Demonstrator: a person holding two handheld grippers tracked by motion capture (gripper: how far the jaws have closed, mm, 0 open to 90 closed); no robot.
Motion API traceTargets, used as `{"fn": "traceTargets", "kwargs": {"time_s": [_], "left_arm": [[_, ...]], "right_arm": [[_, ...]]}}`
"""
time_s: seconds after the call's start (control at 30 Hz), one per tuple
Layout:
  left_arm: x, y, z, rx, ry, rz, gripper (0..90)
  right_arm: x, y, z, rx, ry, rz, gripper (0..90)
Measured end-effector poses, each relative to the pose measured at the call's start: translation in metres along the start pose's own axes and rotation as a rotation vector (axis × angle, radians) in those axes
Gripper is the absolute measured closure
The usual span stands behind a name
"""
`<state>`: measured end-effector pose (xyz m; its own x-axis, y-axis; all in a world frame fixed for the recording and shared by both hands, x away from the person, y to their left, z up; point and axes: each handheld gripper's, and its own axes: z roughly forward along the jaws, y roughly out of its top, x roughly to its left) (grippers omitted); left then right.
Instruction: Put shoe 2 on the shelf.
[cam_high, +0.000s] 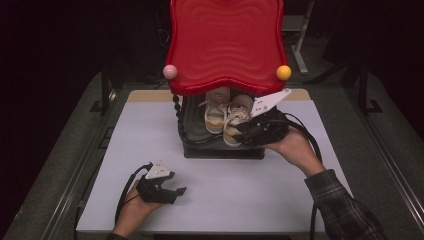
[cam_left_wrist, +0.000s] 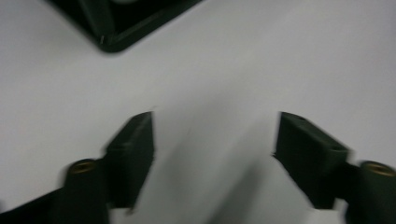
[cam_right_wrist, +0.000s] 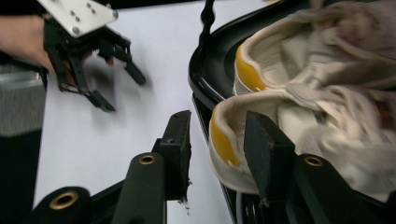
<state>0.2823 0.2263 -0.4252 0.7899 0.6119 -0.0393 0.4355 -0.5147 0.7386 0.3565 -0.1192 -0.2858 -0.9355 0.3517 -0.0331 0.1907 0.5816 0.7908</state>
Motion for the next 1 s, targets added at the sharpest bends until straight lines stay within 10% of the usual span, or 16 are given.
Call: {"fn": "traceTargets", "kwargs": {"time_s": [0.27, 0.63, 1.0], "left_arm": [[-0.004, 0.069, 0.002, -0.108, -0.014, 0.063, 88.8], [0.001, 0.131, 0.035, -0.165, -0.009, 0.083, 89.6], [-0.012, 0.143, 0.053, -0.157, -0.03, 0.136, 89.7]], "right_arm": [[0.002, -0.033, -0.02, -0.05, -0.054, 0.116, 81.2], [-0.008, -0.053, 0.006, -0.014, -0.119, 0.202, 89.6], [-0.008, -0.05, 0.01, -0.031, -0.167, 0.217, 89.7]]}}
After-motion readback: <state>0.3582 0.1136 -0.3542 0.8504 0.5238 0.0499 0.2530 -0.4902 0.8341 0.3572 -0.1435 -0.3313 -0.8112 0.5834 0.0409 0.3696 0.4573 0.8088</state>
